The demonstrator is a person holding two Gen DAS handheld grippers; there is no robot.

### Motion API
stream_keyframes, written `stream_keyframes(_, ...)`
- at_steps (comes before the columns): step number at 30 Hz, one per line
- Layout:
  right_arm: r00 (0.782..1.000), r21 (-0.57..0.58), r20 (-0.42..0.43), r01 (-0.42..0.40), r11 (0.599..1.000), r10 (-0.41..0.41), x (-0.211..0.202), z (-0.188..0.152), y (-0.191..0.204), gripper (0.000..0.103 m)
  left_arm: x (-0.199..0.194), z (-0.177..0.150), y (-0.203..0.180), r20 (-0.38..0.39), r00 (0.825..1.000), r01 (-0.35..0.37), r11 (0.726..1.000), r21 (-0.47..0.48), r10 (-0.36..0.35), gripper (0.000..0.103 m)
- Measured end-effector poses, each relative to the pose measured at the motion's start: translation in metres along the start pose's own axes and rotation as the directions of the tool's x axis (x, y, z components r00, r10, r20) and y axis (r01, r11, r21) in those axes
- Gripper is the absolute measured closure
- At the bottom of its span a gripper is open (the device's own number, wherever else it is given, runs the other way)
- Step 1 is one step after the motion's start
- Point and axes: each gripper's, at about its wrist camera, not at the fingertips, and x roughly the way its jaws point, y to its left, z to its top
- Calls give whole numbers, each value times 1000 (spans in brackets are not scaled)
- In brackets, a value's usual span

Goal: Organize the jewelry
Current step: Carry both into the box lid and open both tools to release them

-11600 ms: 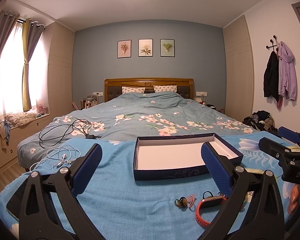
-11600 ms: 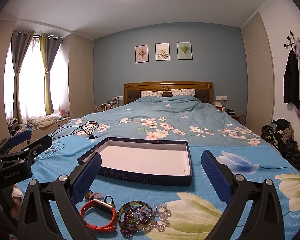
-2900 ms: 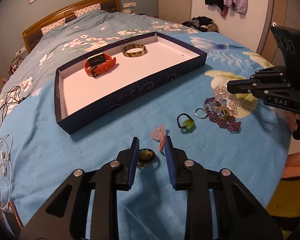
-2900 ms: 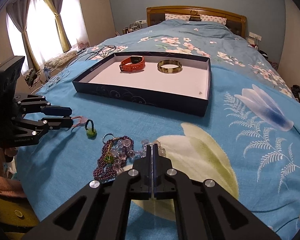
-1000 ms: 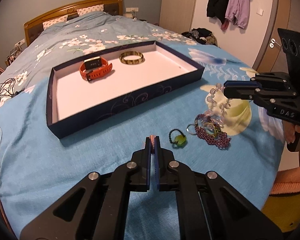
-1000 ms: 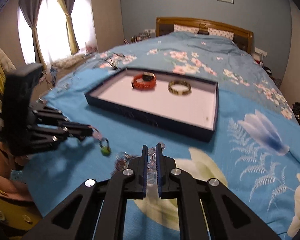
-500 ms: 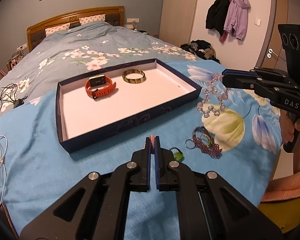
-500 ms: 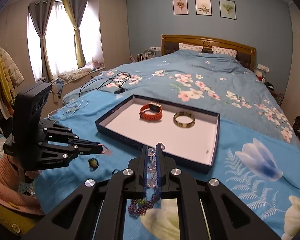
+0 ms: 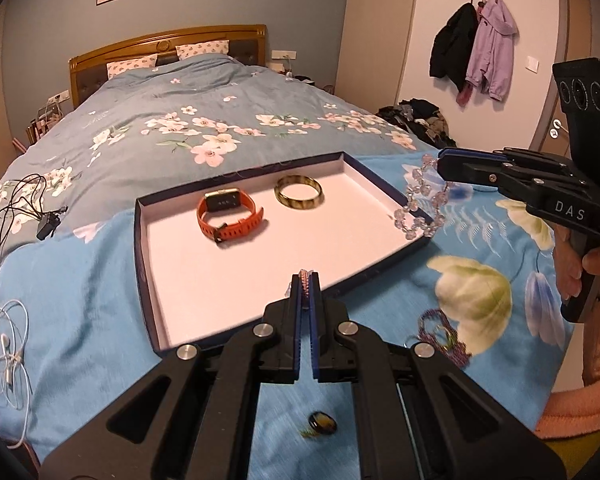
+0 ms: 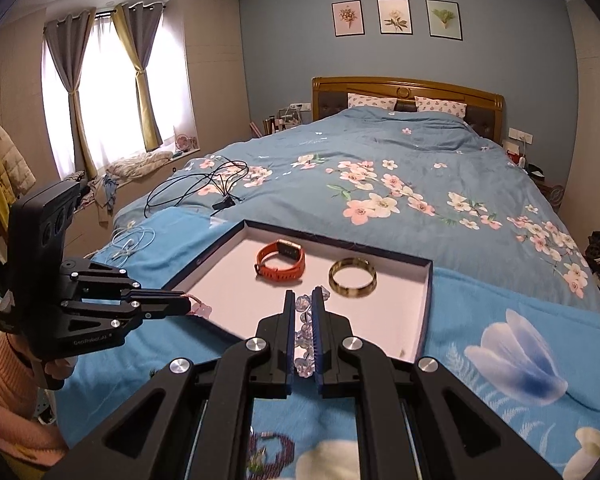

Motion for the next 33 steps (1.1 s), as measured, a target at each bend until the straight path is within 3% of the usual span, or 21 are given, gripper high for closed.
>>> stream_keyframes(16, 998, 33, -19, -61, 998, 61, 54, 24, -3, 97, 40, 24, 22, -22, 999, -33, 999, -24, 32, 99)
stream_keyframes(33, 992, 92, -54, -108, 990, 114, 97, 27, -9, 97, 77, 34, 39, -82, 995, -53, 997, -49, 49, 99)
